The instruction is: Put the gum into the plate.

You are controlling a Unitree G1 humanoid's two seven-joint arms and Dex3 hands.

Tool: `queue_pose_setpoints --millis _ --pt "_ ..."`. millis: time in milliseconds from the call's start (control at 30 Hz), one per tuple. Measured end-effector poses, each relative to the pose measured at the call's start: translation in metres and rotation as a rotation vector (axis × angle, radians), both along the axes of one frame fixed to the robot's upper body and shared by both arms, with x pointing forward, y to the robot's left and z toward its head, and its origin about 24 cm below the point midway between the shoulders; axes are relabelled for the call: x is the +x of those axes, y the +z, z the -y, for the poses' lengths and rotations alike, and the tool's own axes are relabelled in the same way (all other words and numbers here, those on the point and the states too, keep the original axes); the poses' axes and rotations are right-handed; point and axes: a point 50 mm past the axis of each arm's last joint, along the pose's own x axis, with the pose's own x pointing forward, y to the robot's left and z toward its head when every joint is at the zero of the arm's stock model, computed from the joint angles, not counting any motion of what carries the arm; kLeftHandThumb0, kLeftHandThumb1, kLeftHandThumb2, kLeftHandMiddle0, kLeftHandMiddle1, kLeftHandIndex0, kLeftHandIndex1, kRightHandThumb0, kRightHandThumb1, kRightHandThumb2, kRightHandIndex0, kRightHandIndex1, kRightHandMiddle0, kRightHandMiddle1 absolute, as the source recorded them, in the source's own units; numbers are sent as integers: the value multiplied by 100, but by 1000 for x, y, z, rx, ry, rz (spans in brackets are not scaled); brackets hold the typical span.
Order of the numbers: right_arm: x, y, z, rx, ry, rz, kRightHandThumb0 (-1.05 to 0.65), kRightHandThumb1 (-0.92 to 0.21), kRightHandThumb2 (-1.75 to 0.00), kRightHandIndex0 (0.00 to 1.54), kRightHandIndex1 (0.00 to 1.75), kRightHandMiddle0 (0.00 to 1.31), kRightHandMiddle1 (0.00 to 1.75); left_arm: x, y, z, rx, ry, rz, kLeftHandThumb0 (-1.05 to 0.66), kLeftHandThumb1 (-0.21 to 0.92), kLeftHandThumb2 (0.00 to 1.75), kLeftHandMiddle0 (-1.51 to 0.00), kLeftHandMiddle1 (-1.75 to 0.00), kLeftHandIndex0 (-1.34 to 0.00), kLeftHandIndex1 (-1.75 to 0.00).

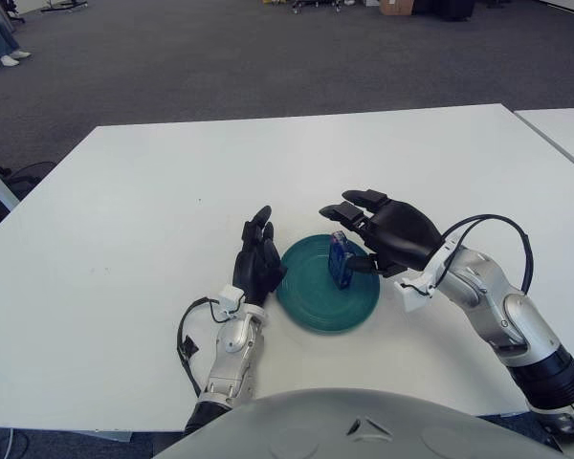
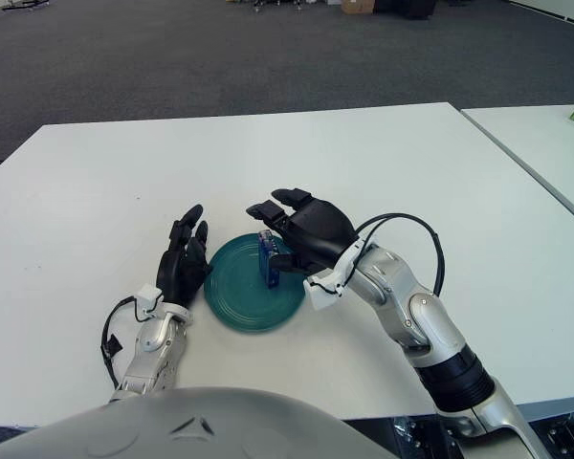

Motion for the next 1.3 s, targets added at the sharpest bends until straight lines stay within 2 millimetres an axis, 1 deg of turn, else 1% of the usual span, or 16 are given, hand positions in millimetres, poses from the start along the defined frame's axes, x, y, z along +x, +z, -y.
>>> queue_pose_setpoints --millis 500,900,1033,1300 --pt "-1 -3 -1 20 3 -9 -98 -92 -104 19 0 0 43 0 0 -1 -12 6 -2 -89 92 95 -23 -2 0 -53" --pt "-2 -4 -2 50 -2 -25 -103 -92 -104 12 0 0 31 0 0 -1 -11 6 0 -88 92 95 -23 -1 0 -53" --pt "-1 -3 -2 117 -22 -53 -103 -92 -103 10 0 0 27 0 0 -1 -12 6 0 -88 92 96 -21 0 0 -53" --pt "7 -4 0 365 -132 -175 -105 -92 -100 9 0 0 23 0 0 0 -10 8 3 -89 92 96 -21 -1 0 -56"
